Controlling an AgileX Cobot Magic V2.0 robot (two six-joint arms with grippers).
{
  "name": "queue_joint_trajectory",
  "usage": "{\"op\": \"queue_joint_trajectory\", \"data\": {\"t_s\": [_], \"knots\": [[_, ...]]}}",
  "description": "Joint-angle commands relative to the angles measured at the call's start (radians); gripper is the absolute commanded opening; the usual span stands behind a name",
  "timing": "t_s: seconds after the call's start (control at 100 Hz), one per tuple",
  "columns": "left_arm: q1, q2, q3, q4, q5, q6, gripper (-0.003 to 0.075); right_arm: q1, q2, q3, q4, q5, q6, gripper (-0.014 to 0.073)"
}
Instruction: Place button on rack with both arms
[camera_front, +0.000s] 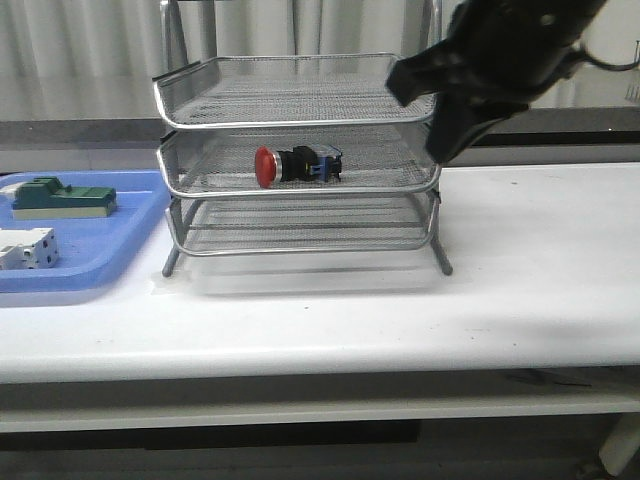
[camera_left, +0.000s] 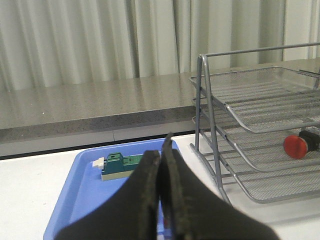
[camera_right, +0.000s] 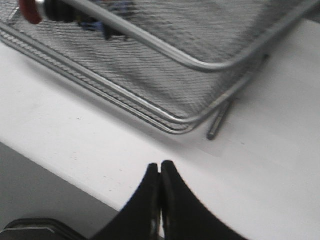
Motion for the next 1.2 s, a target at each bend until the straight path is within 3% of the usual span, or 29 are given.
{"op": "queue_joint_trajectory", "data": {"t_s": [0.0, 0.24, 0.43, 0.83, 1.19], "knots": [[0.002, 0.007, -0.029, -0.006, -0.071, -0.007, -0.0020, -0.063, -0.144, 0.048, -0.009, -0.082, 0.007, -0.0056], [0.002, 0.007, -0.029, -0.006, -0.071, -0.007, -0.0020, -0.232, -0.427, 0.251, -0.009, -0.141, 0.007, -0.0056], [0.002, 0.007, -0.029, -0.006, -0.071, -0.007, -0.0020, -0.305, -0.666, 0.418, -0.008, -0.181, 0.007, -0.0056], [0.002, 0.007, -0.029, -0.006, -0.071, -0.007, -0.0020, -0.312, -1.121, 0.655, -0.008, -0.183, 0.007, -0.0056], [0.002, 0.007, -0.029, -0.006, -0.071, -0.007, -0.0020, -0.312, -1.198, 0.662, -0.008, -0.158, 0.007, -0.0056]]}}
